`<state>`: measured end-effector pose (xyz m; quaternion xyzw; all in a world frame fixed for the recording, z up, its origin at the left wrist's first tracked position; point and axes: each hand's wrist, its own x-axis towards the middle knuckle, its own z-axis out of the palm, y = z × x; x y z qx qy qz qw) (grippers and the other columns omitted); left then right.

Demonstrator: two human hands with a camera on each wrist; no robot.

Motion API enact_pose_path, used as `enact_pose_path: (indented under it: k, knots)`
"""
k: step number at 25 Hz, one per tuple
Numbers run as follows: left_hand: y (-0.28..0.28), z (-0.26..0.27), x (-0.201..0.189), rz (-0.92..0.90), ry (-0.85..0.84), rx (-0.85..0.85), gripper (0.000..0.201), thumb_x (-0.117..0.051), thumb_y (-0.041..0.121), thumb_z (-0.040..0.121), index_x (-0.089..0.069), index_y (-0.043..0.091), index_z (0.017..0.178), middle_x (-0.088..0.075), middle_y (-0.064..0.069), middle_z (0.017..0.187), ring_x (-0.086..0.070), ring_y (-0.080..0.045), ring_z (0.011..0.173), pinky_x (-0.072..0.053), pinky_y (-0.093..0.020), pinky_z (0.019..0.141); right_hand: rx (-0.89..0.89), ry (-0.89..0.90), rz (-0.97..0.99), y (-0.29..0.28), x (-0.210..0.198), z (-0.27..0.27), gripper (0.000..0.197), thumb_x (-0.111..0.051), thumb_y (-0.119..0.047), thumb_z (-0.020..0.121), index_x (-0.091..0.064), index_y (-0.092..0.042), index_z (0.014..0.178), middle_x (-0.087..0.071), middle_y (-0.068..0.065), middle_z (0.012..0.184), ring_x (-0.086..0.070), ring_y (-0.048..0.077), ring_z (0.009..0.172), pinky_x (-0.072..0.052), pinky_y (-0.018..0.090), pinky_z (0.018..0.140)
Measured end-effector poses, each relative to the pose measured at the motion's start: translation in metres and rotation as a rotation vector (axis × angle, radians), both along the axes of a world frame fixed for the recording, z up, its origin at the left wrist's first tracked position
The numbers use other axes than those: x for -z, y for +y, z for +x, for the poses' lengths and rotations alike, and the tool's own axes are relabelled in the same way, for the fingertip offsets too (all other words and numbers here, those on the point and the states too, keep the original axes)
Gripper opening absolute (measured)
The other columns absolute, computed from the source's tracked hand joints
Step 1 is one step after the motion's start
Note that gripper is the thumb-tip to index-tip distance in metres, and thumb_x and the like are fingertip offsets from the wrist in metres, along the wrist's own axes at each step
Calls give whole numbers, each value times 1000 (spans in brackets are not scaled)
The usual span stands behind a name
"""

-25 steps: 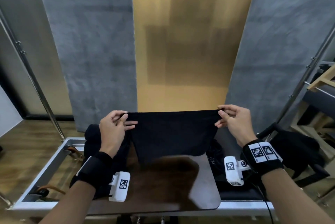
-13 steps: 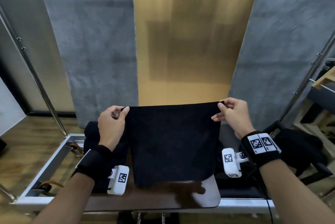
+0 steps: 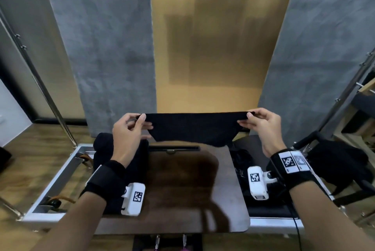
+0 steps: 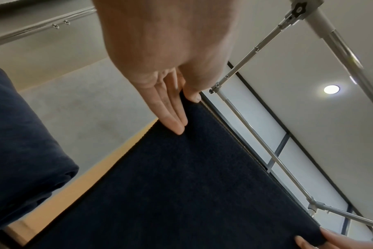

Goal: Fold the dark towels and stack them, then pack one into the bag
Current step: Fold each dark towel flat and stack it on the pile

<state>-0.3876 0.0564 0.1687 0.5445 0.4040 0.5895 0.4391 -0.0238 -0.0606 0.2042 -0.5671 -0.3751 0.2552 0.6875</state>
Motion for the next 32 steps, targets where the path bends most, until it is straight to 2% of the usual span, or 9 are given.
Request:
enact_pose_path:
  k: [5,8,12,15,20,23,26,28,32]
  knots:
    - [-54,-19,92,-256,46,-19,32,-72,32,100,-74,2,92,-76,-21,81,-79,-32,80,-66,-39,65,-33,68,-198,-50,104,-21,17,-66,-1,95,-78,2,84,-77,21,93,-74,41,95,-62,48,89]
    - [-84,-28,147,-384,280,-33,43,-69,34,101,-70,0,75,-69,-25,68,-77,-31,71,-67,-42,66,-16,11,-448,-80,174,-40,22,-69,-4,95,-79,-1,76,-79,15,85,-73,39,96,-60,52,92]
    - [-98,-31,184,-532,956,13,44,-62,45,101,-64,14,69,-67,-1,50,-70,-12,51,-61,-34,64,-106,-34,-804,-106,224,-48,22,-66,-9,97,-77,-7,78,-79,7,83,-76,36,71,-58,33,51]
    - [-89,-19,179,-507,1372,61,41,-57,60,98,-61,21,84,-64,7,80,-72,-22,85,-54,-34,74,-181,-152,-876,-98,219,-36,18,-65,-15,98,-73,-7,84,-78,4,75,-60,31,39,-40,24,38]
    - [-39,34,172,-232,1168,153,31,-63,56,98,-63,28,83,-65,6,75,-68,-18,80,-58,-37,73,-48,-221,-761,-24,199,-3,17,-67,-7,94,-72,-5,78,-75,11,67,-50,21,35,-38,21,38]
    - [-5,62,178,-145,1047,277,35,-65,51,99,-65,24,122,-63,10,111,-63,-10,106,-56,-34,91,7,-186,-738,30,195,11,20,-67,0,92,-73,-10,75,-75,16,71,-53,11,34,-42,21,39]
    - [34,85,189,-119,1094,355,68,-69,54,96,-48,20,152,-45,8,153,-40,-15,145,-40,-38,118,13,-257,-755,82,199,21,18,-70,-3,91,-75,-13,77,-75,14,74,-56,15,40,-50,27,43]
    - [56,96,193,-152,1233,403,91,-72,59,92,-30,22,164,-22,4,172,-13,-19,161,-20,-45,129,-18,-289,-784,110,205,24,10,-76,-11,90,-76,-17,82,-76,11,86,-66,21,61,-61,36,60]
    - [72,103,204,-360,1469,602,130,-78,71,78,10,34,167,30,9,171,29,-25,158,8,-64,124,-149,-348,-825,142,223,25,14,-87,-26,83,-79,-18,91,-69,1,109,-59,16,102,-52,33,92]
